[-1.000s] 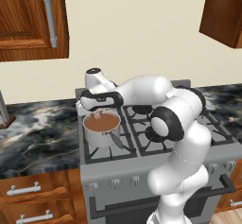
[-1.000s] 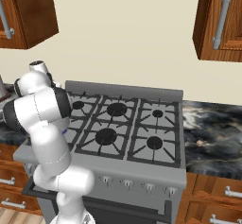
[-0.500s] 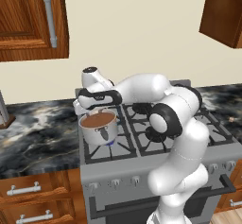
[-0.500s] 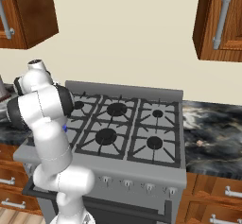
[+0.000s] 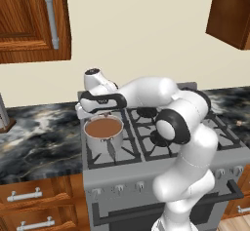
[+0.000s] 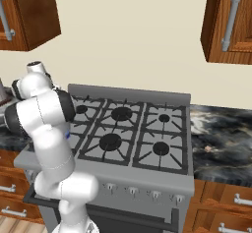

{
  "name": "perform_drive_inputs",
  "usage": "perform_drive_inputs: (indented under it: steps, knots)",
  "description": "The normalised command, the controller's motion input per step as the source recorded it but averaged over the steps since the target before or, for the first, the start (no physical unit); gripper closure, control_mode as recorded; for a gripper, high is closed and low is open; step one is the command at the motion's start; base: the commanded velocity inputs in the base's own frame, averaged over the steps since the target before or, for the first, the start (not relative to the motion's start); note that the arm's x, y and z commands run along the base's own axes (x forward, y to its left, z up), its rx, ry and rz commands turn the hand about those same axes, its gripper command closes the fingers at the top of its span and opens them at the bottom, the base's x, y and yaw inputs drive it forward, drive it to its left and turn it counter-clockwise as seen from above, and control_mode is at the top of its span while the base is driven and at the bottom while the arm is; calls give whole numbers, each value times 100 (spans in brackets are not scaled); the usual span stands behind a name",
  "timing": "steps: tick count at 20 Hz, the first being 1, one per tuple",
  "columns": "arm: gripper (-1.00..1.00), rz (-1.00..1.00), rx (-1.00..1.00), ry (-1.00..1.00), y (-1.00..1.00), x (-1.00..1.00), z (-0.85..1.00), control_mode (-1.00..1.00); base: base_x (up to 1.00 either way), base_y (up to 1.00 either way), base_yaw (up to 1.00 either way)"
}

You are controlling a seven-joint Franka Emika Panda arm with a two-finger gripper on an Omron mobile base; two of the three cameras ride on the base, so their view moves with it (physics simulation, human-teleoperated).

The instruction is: Pick up the sugar cube(s) and place them in the saucepan with hot chocolate.

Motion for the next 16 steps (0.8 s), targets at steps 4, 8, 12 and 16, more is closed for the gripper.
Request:
perform_drive_inputs:
  steps: [4,8,12,16]
  knots:
    - [-100,0,1,-2,-6,-21,20,-100,0,0,0]
    - [-100,0,2,0,-24,-18,23,-100,0,0,0]
    - [-100,-5,1,0,-50,-40,21,-100,0,0,0]
    - [-100,-13,0,-4,-78,-62,18,-100,0,0,0]
